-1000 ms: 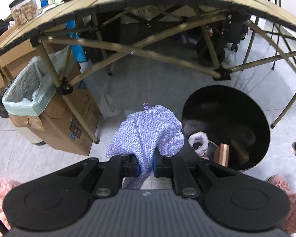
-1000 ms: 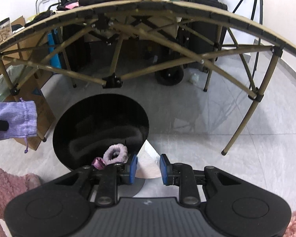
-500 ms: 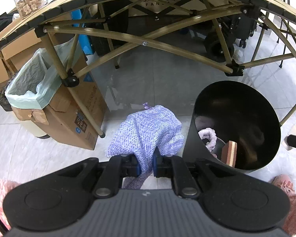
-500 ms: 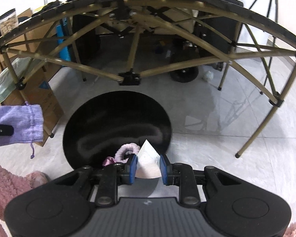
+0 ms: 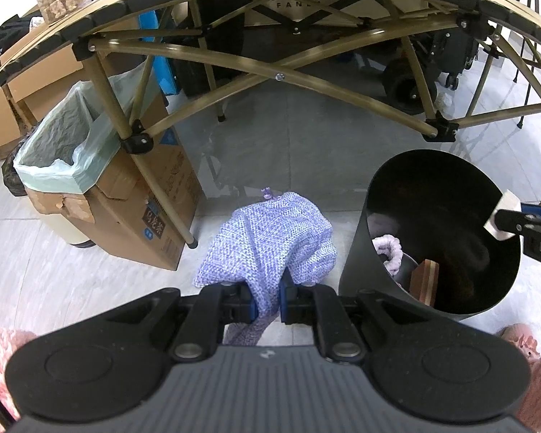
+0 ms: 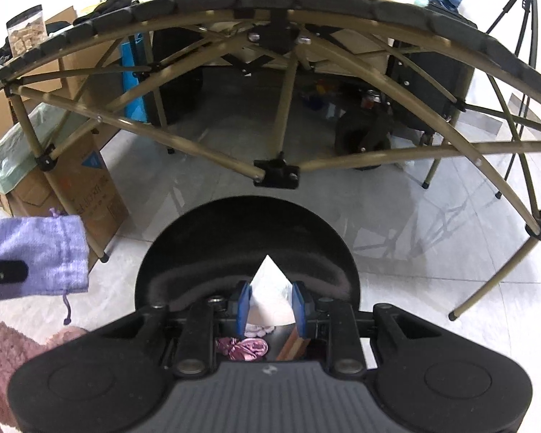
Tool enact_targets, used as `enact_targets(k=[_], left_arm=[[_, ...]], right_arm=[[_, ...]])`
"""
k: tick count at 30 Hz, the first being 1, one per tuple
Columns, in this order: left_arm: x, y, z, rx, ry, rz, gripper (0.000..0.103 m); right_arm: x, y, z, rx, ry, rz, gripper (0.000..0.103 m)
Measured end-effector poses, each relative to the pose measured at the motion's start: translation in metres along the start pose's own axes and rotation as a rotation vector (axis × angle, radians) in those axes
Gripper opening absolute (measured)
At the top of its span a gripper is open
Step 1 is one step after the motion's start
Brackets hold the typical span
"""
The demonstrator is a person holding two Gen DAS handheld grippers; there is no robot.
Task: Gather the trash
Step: 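Open the right gripper to drop the white paper into the bin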
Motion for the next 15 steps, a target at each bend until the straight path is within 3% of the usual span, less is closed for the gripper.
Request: enact_targets(k=[15], left_arm=[[-0.003, 0.005, 0.002, -0.01, -0.017, 0.016, 0.012]], right_arm=[[-0.016, 0.027, 0.017, -0.037, -0.002, 0.032, 0.025]])
Point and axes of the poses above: each gripper's, at about its wrist camera, not at the fingertips, and y roughly the way its jaws point, x to its right, z to its top, the point moved 4 cm from there along y, roughly the way its jaws point, and after that the axes turned 14 degrees about -z, right-handed, at the moved point
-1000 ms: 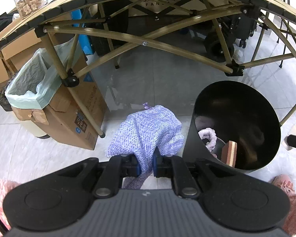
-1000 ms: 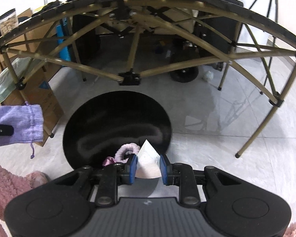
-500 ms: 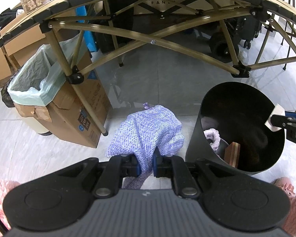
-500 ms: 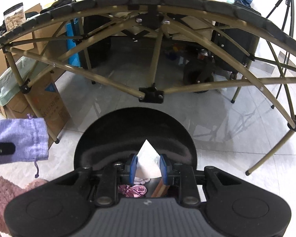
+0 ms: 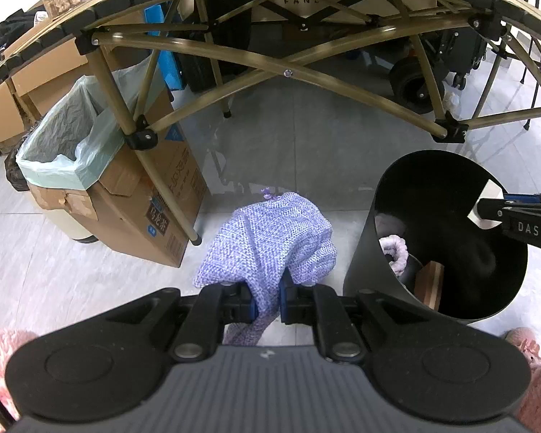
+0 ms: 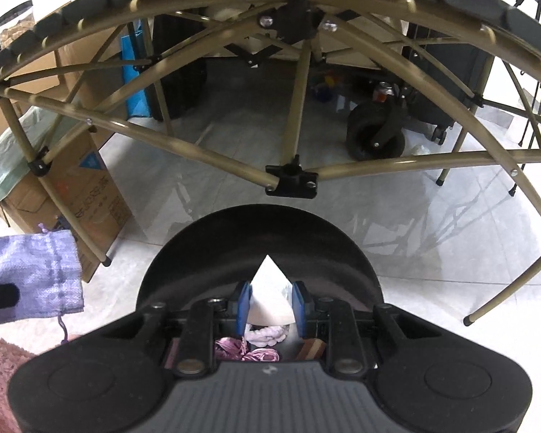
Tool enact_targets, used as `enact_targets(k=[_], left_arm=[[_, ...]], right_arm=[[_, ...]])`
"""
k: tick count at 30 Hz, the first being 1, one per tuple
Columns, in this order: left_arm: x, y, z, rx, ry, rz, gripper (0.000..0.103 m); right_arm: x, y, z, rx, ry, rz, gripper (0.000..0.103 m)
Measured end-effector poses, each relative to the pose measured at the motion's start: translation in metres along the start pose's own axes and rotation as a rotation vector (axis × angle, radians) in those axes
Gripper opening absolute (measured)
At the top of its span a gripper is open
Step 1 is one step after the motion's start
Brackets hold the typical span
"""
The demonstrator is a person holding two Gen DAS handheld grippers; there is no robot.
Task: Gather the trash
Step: 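Open the right gripper to drop the white paper into the bin, then move the left gripper with the pouch over the bin opening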
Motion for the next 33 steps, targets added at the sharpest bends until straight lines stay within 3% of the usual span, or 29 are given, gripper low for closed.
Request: enact_targets(k=[7, 8, 10, 11, 12, 15, 33], left_arm=[[-0.0001, 0.0002, 0.0001, -0.001, 0.001, 0.002, 0.012], [-0.0003, 0.0003, 0.0, -0.002, 0.0, 0.002, 0.012], [-0.0004, 0.0006, -0.0002, -0.003, -0.002, 0.0, 0.012], [-0.0005, 0.0008, -0.0003, -0.003, -0.001, 0.001, 0.012], [-0.0006, 0.0008, -0.0003, -0.002, 0.0, 0.001, 0.012], [-0.0008, 0.001, -0.0002, -0.003, -0.001, 0.001, 0.012], [-0.0006, 0.0011, 0.0, -0.003, -0.002, 0.002, 0.012]], right_arm=[[-0.0018, -0.0002, 0.0027, 0.003, 0.005, 0.022, 0.03], [-0.0016, -0.0006, 0.0026, 0.004, 0.005, 0.023, 0.038], [-0.0012, -0.0004, 0.0031, 0.001, 0.008, 0.022, 0.069], [-0.001, -0.0002, 0.0035, -0.001, 0.011, 0.019, 0.092], [-0.0003, -0.0007, 0.0038, 0.002, 0.015, 0.017, 0.099], [0.0023, -0.0011, 0.0047, 0.007, 0.03, 0.008, 0.103], [0.001, 0.0006, -0.0016, -0.003, -0.017, -0.024, 0.103]])
Point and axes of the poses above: each gripper's, at about its wrist camera, not at the fingertips, and y roughly the way its jaws point, x to its right, z to its top, the point moved 4 cm from there along y, roughly the way its jaws point, and after that the axes turned 14 degrees about -z, right-handed, at the moved point
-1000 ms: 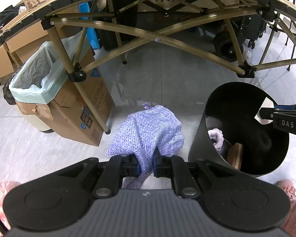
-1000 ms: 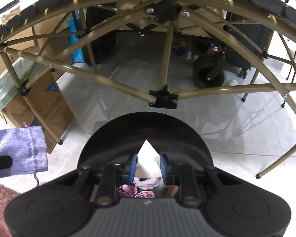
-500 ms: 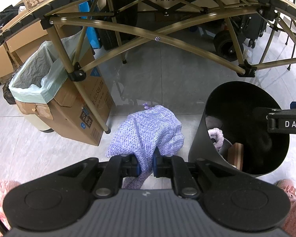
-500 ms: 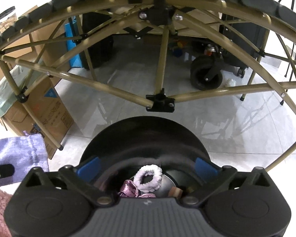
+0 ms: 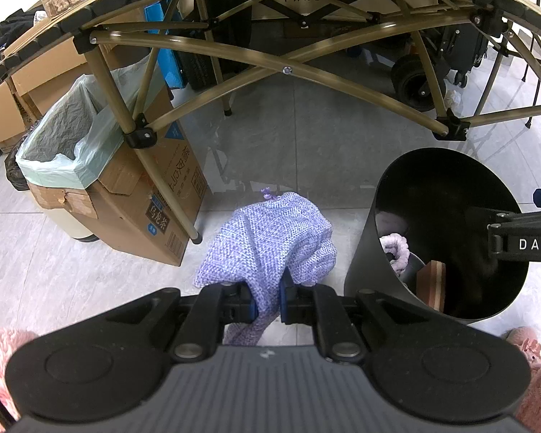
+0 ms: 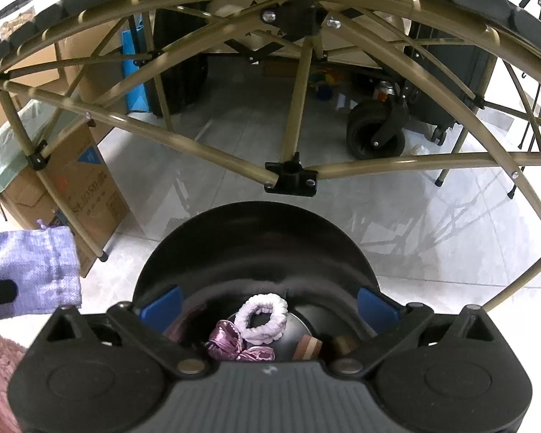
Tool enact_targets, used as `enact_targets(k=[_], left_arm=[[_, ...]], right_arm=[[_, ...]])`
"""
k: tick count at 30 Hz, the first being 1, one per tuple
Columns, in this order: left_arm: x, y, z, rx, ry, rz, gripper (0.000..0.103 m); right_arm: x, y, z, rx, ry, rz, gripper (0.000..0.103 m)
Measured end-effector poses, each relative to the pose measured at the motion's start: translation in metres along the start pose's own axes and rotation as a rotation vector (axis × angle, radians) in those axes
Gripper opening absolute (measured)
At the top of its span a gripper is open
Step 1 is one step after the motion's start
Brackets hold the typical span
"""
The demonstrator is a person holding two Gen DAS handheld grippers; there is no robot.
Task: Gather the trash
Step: 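Move the left gripper with the pouch over the bin opening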
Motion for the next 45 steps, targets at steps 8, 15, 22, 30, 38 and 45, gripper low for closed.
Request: enact_targets(k=[8, 15, 22, 30, 38, 45], left_arm=[[0.001, 0.0, 0.001, 0.011, -0.002, -0.001, 0.012], [0.008, -0.009, 0.008, 0.065, 0.008, -0.021, 0.012], [0.016, -0.012, 0.018, 0.094, 0.011, -0.039, 0.012], [0.035, -0.012, 0.024, 0.11, 0.042, -0.076, 0.012], [0.065, -0.009, 0.029, 0.118, 0.1, -0.122, 0.012], [0.1, -0.001, 0.03, 0.105, 0.172, -0.157, 0.012]], right_arm=[[0.004, 0.0, -0.001, -0.001, -0.004, -0.006, 0.103], [0.01, -0.004, -0.002, 0.012, 0.002, -0.007, 0.103], [0.025, -0.012, -0.002, 0.034, 0.014, -0.019, 0.103], [0.052, -0.017, -0.004, 0.044, 0.059, -0.041, 0.103], [0.077, -0.026, -0.003, 0.067, 0.106, -0.072, 0.103], [0.099, -0.031, -0.003, 0.079, 0.152, -0.105, 0.103]])
Point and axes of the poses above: each gripper's, at about its wrist camera, not at the fingertips, and y roughly the way its jaws point, x to its right, z to its top, the point moved 4 cm from there along y, roughly the way its jaws point, and after that the axes turned 14 degrees about -z, right-handed, at the moved point
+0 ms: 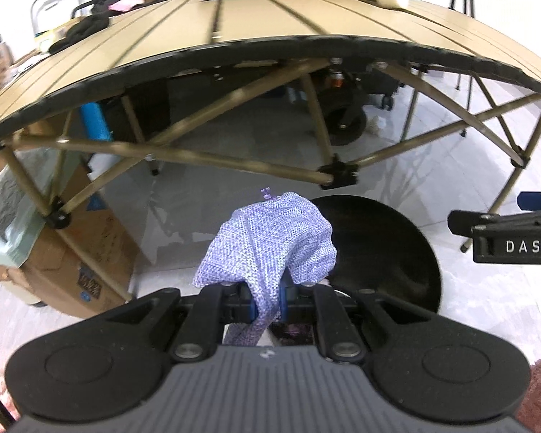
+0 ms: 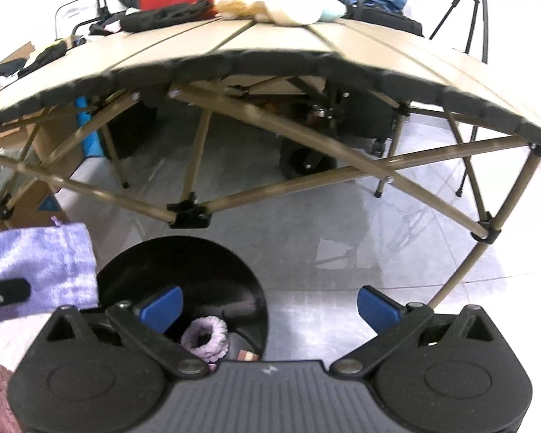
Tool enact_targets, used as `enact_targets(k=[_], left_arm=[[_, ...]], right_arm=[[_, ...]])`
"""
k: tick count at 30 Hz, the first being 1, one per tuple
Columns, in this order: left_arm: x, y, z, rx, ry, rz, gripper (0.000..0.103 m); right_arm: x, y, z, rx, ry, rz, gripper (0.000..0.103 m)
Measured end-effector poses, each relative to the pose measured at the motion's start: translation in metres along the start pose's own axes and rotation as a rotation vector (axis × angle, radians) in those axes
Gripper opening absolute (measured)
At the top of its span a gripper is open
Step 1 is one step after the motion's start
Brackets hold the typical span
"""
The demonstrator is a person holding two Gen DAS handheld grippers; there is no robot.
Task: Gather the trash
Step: 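Move the left gripper with the pouch over the bin opening, then open the left gripper to drop the lavender pouch into the bin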
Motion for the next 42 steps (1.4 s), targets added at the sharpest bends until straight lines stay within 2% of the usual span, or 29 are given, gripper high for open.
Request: enact_targets(k=[8, 20, 26, 36, 38, 39, 40, 41, 42], left_arm=[[0.031, 0.022, 0.011, -0.025, 0.052, -0.038, 0.012], [0.059, 0.062, 0.011, -0.113, 0.069, -0.076, 0.012], [0.062, 0.077, 0.008, -0.164, 0.047, -0.07, 0.012], [0.063, 0.089, 0.003, -0.189, 0.068, -0.045, 0.014], [0.061, 0.089, 0.002, -0.192, 0.071, -0.033, 0.02], [0.061, 0.089, 0.002, -0.195, 0.069, -0.029, 0.033], [0.059, 0.089, 0.002, -0.196, 0.064, -0.027, 0.054], [0.058, 0.088, 0.003, -0.196, 0.055, -0.026, 0.066], [0.056, 0.087, 0.003, -0.198, 0.045, -0.025, 0.09]], right_arm=[[0.031, -0.002, 0.0, -0.001, 0.073, -0.041, 0.103], [0.067, 0.003, -0.005, -0.039, 0.166, -0.082, 0.103], [0.076, 0.005, -0.01, -0.06, 0.184, -0.096, 0.103], [0.074, 0.006, -0.01, -0.067, 0.176, -0.088, 0.103], [0.074, 0.007, -0.01, -0.069, 0.176, -0.089, 0.103], [0.074, 0.007, -0.01, -0.07, 0.175, -0.089, 0.103], [0.073, 0.008, -0.01, -0.07, 0.174, -0.089, 0.103], [0.073, 0.008, -0.009, -0.071, 0.173, -0.088, 0.103], [0.072, 0.008, -0.009, -0.071, 0.172, -0.088, 0.103]])
Point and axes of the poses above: each gripper's, at about its wrist camera, not at the fingertips, and y roughly the way its jaws point, x to its right, z to its top, the point moved 4 cm from there along y, roughly the way its jaws point, and after that the axes turned 14 degrees about -z, right-handed, at the moved point
